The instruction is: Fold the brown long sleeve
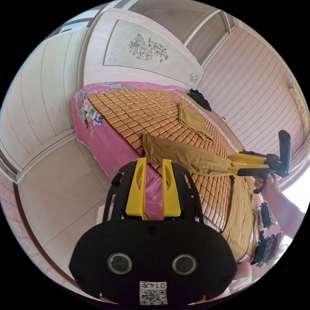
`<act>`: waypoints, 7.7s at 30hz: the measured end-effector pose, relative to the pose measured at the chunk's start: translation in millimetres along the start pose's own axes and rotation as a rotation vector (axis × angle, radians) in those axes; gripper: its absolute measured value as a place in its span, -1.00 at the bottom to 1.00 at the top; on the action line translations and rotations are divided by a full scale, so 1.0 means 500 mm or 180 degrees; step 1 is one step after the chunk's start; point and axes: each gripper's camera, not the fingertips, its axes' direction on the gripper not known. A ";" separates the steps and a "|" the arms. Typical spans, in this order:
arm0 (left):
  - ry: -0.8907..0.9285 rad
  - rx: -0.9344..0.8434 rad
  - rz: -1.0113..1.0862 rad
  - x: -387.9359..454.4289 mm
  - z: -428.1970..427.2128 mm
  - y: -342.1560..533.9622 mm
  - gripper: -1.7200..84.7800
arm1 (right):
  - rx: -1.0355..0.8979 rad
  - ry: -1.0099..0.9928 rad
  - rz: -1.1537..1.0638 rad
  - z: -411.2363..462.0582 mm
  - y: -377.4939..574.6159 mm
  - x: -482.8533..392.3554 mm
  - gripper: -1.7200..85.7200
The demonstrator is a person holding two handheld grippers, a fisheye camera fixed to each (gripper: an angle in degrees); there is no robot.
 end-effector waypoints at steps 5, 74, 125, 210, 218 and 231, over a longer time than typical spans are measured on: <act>-0.0140 -0.0074 0.0080 -0.019 0.047 0.006 -0.75 | -0.0366 0.0095 -0.0091 0.119 -0.156 0.014 -0.69; 0.2266 -0.1357 0.5417 1.004 0.039 0.775 -0.98 | 0.0180 -0.0015 0.4029 -0.154 1.105 -0.043 -0.95; 0.0783 -0.0976 0.3145 0.955 0.302 0.066 -0.98 | 0.0362 0.0482 0.2300 -0.099 0.682 0.598 -0.78; 0.1664 -0.2241 0.5852 1.996 0.263 0.995 -0.98 | 0.0970 0.1913 0.5524 -0.085 1.789 -0.377 -0.95; 0.2230 -0.1744 0.5021 1.902 0.171 0.756 -0.98 | 0.2319 0.2320 0.4281 -0.212 1.662 -0.415 -0.94; 0.0993 -0.1173 0.2711 1.199 0.067 0.236 -0.91 | 0.1938 0.0067 0.1284 -0.125 1.058 -0.320 -0.88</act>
